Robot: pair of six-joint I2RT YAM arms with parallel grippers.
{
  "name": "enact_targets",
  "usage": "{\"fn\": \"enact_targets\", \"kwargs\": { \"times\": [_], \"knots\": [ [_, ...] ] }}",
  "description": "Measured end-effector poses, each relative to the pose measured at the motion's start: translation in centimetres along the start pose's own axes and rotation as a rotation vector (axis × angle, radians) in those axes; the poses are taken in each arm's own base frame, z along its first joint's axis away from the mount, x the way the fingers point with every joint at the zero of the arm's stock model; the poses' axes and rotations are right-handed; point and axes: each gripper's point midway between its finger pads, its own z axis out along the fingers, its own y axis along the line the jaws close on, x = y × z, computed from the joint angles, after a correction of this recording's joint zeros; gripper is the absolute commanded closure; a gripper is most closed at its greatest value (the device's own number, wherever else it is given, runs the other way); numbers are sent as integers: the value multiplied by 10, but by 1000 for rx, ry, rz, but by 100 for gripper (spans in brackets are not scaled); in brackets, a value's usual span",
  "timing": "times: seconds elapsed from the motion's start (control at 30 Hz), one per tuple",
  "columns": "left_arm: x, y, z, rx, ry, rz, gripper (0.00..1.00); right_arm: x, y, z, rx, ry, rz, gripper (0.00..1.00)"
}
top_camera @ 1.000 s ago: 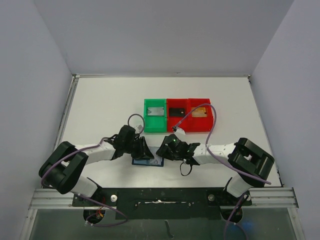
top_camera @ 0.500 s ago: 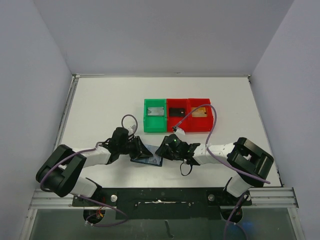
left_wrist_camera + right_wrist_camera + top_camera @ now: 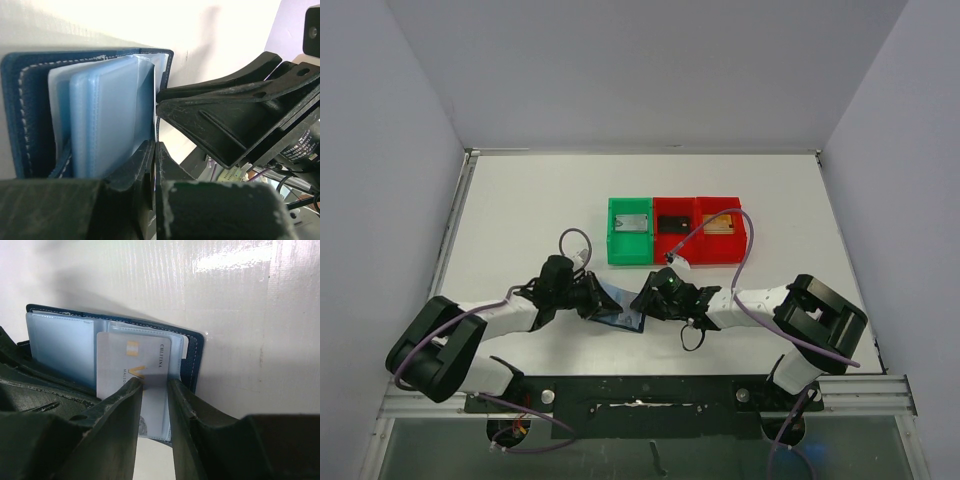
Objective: Take the credit cards out of the card holder
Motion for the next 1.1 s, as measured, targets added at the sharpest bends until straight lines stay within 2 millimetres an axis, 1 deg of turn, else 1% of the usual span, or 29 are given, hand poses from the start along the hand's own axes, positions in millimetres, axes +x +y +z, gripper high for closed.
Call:
{"fn": "enact_targets", "kwargs": {
  "times": [0.37, 0.6, 0.7, 0.8, 0.87, 0.97, 1.1],
  "knots": [
    [-2, 0, -7, -13, -20, 3, 100, 1, 1, 2, -8, 3, 1, 71],
    [-1, 5, -11, -36, -22, 16, 99, 1, 4, 3, -13, 7, -1, 71],
    [0, 8, -12, -47, -17, 24, 89, 1, 4, 3, -13, 10, -8, 71],
    [2, 10, -12, -55, -11, 27, 76, 1, 6, 4, -10, 16, -30, 71],
    [2, 12, -12, -58, -9, 33, 71, 1, 7, 5, -5, 23, -49, 71],
    [3, 14, -12, -67, -5, 38, 67, 1, 10, 7, -1, 31, -68, 72],
    [2, 20, -10, -96, -3, 36, 68, 1, 12, 10, 0, 36, -84, 72]
  ]
}}
